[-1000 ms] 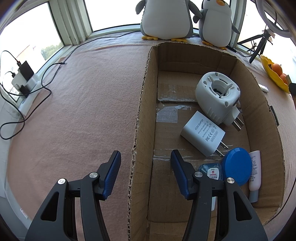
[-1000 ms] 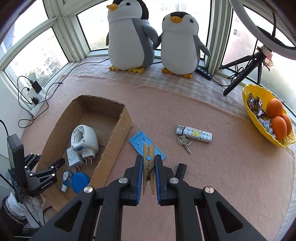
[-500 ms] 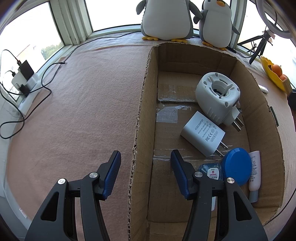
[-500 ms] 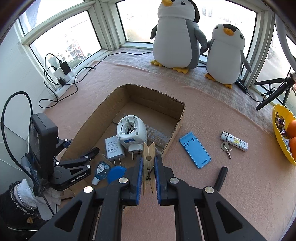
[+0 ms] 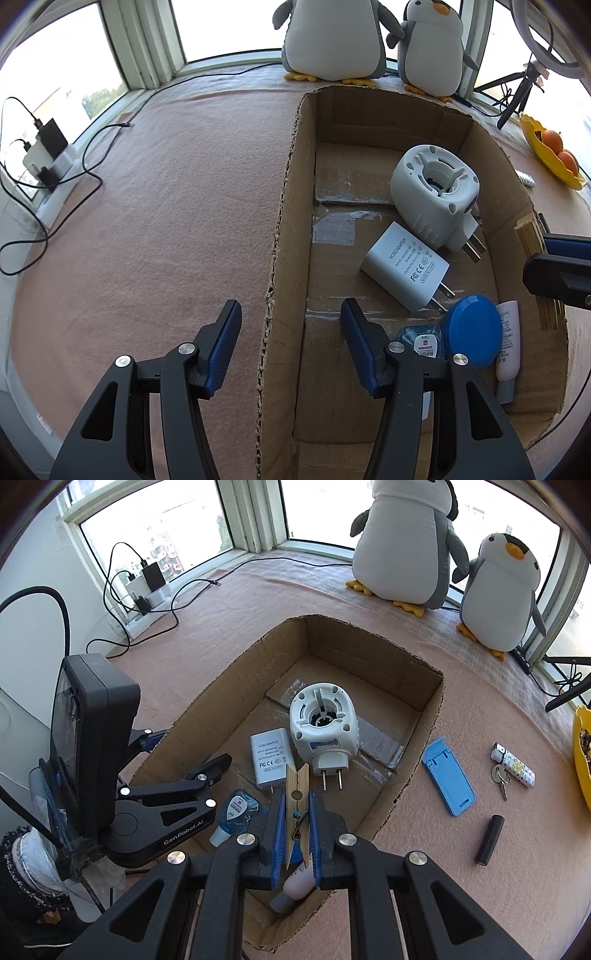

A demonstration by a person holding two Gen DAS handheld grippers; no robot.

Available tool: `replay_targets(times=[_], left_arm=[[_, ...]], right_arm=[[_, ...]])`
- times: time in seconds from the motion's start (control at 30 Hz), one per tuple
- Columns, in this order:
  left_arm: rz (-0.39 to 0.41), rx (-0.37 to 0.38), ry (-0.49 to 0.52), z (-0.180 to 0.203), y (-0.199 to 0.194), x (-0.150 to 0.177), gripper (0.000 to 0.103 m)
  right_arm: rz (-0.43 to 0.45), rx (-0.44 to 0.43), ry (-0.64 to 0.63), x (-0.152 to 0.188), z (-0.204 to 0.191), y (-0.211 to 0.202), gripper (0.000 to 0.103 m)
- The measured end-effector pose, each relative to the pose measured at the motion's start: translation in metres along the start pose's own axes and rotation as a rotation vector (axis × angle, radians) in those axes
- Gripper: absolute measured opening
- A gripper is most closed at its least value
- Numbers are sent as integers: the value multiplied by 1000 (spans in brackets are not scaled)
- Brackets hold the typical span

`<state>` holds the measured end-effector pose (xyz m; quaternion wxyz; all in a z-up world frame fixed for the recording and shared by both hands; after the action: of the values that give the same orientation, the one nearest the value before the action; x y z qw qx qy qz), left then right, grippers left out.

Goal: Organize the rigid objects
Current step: 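Lower the clothespin into the box and open the right gripper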

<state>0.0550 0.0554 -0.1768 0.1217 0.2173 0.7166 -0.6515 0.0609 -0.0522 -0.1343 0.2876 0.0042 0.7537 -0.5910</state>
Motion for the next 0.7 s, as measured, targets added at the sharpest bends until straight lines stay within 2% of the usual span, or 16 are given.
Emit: replay_targets(times=[0.33,0.4,0.47,0.5,0.7], left_arm=[[2,-1,0,-1,0,1,56],[2,-1,1,-1,1,1,56],[3,-1,0,-1,0,1,56],[3,-1,0,0,1,0,56],[3,0,1,-1,1,1,56]], right_arm=[[-9,-2,-25,3,-5,6,11],[-5,-8,-33,4,-7,5,19],[8,-11,-36,5,-8,2,48],[20,-7,-38,6,-8,0,52],[29,-4,-35,5,-5,-4,53]])
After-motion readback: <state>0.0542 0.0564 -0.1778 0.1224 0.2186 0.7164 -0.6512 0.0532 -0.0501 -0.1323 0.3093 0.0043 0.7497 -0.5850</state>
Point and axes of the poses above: each gripper's, at about its wrist camera, not at the fingertips, and y roughly the way its jaws point, z to its right, x to its underside, the point moved 1 cm from there along y, roughly the way its jaws point, and after that the axes turned 9 degrees about y, right-handed, at the moved point
